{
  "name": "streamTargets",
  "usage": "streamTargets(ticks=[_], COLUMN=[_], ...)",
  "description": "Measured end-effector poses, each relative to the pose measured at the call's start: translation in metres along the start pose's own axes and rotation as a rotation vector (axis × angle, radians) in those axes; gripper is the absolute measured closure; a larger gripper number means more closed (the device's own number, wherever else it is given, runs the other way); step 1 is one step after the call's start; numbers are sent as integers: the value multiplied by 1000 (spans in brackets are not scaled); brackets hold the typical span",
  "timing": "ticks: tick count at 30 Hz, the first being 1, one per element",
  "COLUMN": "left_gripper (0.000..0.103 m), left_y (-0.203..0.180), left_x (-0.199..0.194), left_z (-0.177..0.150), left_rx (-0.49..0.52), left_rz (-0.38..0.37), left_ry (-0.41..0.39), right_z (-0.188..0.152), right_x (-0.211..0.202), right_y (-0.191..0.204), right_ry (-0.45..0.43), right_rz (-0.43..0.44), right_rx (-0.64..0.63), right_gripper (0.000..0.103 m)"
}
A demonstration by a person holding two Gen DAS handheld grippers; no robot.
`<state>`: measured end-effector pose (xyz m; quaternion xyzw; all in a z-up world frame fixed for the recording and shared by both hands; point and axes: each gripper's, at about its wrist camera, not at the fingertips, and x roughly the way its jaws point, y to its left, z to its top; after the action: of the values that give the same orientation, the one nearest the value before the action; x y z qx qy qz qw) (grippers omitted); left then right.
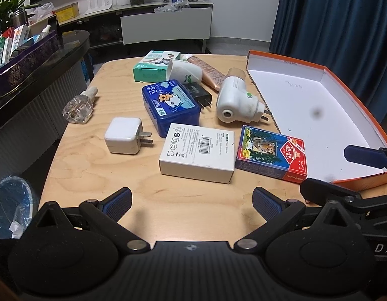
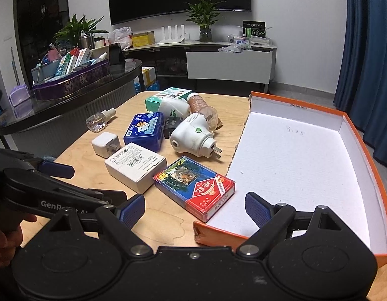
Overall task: Organize rigid objects
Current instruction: 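Move left gripper to white barcode box while right gripper approaches red card box, then close left gripper on white barcode box while right gripper grasps red card box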
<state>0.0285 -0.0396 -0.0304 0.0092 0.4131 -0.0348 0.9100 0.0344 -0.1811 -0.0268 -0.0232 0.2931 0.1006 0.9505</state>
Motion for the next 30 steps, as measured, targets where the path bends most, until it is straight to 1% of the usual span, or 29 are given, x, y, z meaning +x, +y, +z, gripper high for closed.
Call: streamTargets(ticks=[3, 7, 8, 11, 14, 16, 17, 18, 19, 23, 27, 28, 29, 30], left_gripper=[0, 0, 0, 0, 0, 6, 12, 21, 24, 24, 24, 24, 24, 24], left_y=[-1, -3, -4, -6, -5, -4, -2, -1, 0, 3, 5, 5, 6, 8], left_x=[7, 20, 24, 35, 47, 51, 52, 51, 50, 46, 35, 31, 28, 24], left_z=[2, 5, 7, 11, 16, 17, 17, 18, 18, 17, 15, 15, 14, 13], left_rx=[10, 24, 33, 56, 70, 75, 73, 68, 67, 49, 28, 30, 35, 32], left_rz=[1, 8, 10, 16, 12, -1, -13, -13, -21, -53, -61, -54, -31, -35], left_ry=[0, -8, -10, -5, -5, -17, -29, -43, -49, -65, -84, -91, -100, -109], right_z=[2, 3, 2, 2, 5, 10, 13, 17, 21, 40, 48, 48, 48, 47], right_x=[1, 3, 4, 8, 13, 17, 20, 23, 27, 54, 87, 95, 102, 108], right_y=[-2, -8, -10, -15, -17, -18, -19, -19, -20, -23, -17, -12, -10, -7], right_ry=[4, 11, 13, 20, 33, 48, 43, 52, 63, 133, 259, 281, 320, 337], right_rz=[-36, -50, -38, -28, -3, 12, 25, 34, 57, 122, 184, 193, 212, 212], right_rx=[-42, -39, -20, -28, -72, -126, -146, -174, -198, -257, -311, -335, -357, -378], right_gripper=[1, 1, 1, 1, 1, 1, 1, 1, 1, 1, 1, 1, 1, 1])
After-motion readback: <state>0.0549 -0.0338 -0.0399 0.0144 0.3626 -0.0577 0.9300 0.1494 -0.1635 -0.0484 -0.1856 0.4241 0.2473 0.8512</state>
